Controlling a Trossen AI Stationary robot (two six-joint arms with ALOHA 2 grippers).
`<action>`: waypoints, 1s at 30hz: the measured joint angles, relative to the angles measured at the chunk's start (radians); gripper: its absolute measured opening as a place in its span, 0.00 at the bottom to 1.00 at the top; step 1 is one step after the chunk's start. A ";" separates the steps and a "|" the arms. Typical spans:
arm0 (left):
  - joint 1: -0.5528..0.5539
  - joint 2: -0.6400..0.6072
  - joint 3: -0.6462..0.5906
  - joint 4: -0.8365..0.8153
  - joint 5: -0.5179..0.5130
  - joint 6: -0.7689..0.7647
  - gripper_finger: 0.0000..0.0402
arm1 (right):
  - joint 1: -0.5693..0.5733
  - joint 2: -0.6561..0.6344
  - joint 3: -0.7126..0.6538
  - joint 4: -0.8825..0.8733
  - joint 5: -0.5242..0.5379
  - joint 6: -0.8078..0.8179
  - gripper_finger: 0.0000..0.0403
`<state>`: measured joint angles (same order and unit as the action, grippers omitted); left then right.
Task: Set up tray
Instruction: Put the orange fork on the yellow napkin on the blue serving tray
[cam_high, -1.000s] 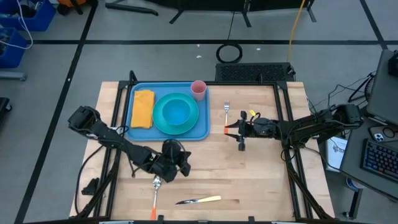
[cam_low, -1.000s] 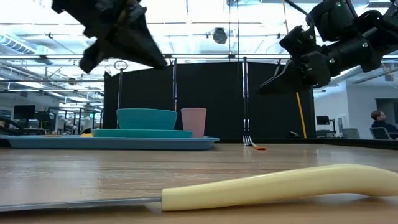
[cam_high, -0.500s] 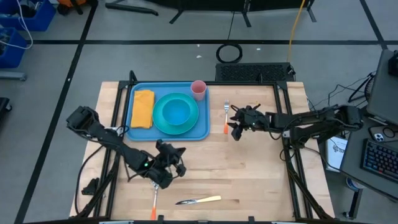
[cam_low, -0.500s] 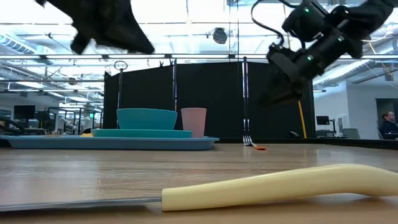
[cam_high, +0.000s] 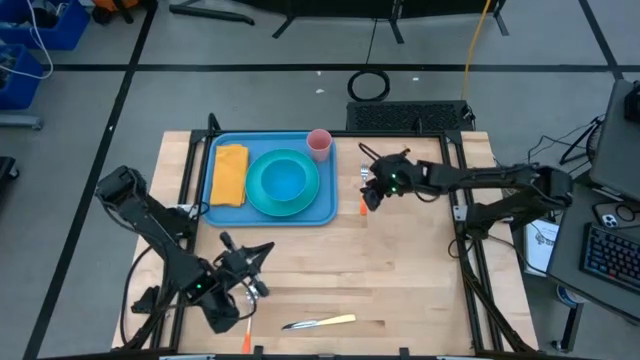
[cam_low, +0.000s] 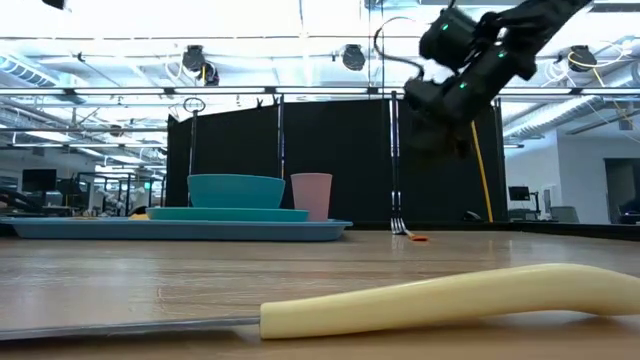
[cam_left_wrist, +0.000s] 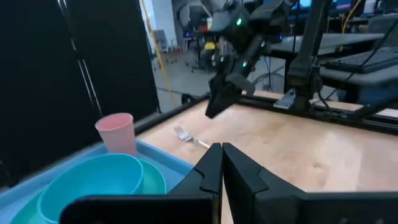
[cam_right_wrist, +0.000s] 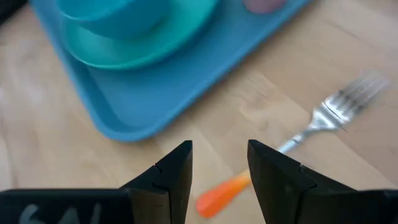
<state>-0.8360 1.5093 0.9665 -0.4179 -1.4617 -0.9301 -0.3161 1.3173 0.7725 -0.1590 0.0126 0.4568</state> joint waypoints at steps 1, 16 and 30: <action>-0.004 0.000 0.000 -0.019 -0.008 -0.017 0.04 | -0.015 0.020 0.014 -0.016 -0.016 0.000 0.36; 0.030 -0.009 0.000 -0.091 -0.049 -0.018 0.04 | -0.114 0.219 0.168 -0.240 -0.118 -0.009 0.40; 0.027 -0.008 0.000 -0.119 -0.040 -0.023 0.04 | -0.157 0.230 0.200 -0.268 -0.119 0.108 0.46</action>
<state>-0.8090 1.5009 0.9661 -0.5369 -1.5017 -0.9527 -0.4735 1.5469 0.9726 -0.4274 -0.1062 0.5643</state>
